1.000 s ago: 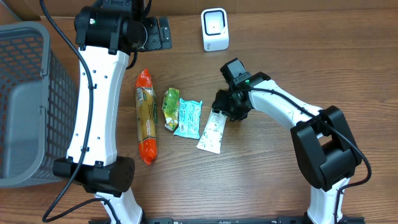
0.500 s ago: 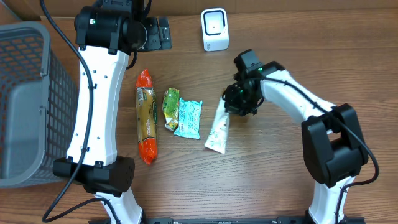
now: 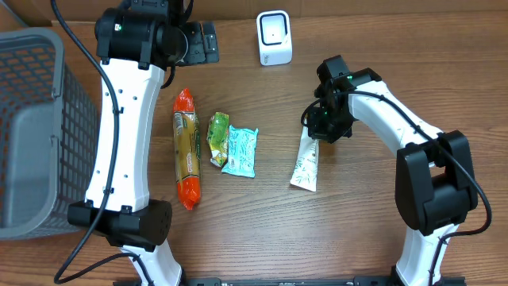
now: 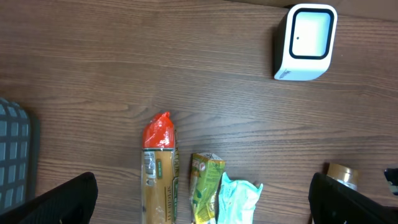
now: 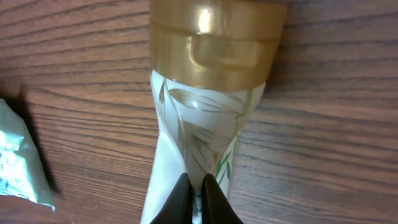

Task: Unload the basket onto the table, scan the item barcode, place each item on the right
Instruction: 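Lift the tube with the right gripper and rotate it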

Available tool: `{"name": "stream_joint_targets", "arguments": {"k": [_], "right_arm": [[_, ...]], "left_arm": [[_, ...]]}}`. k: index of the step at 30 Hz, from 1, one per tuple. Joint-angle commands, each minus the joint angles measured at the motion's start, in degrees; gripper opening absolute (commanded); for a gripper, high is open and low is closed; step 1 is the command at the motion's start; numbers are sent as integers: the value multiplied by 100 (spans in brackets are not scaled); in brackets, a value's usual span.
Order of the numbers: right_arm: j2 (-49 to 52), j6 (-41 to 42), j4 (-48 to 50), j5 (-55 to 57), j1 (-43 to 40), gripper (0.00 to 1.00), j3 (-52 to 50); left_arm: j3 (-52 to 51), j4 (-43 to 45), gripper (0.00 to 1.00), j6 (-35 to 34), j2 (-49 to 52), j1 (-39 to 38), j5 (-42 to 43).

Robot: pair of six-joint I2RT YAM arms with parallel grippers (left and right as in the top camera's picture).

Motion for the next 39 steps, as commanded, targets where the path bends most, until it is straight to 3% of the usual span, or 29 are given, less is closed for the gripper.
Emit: {"name": "stream_joint_targets", "arguments": {"k": [1,6,15,26,32,39], "right_arm": [[-269,-710,48,-629,-44,4,216],[-442,-1259,278,-2992,-127,4,225],[-201,-1521,459,-3550,-299,4,-201],[-181,-1191,216,-1322,-782,4,-289],[-181,-1187,96,-498,-859,17,-291],[-181,-815,125,590,-874,22,-518]], "left_arm": [[-2,7,99,46,13,28,-74],[-2,7,100,46,13,28,-74],[-2,7,99,44,13,24,-74],[-2,7,100,46,13,24,-74],[-2,4,100,46,13,24,-74],[-2,4,100,46,13,24,-74]]}}
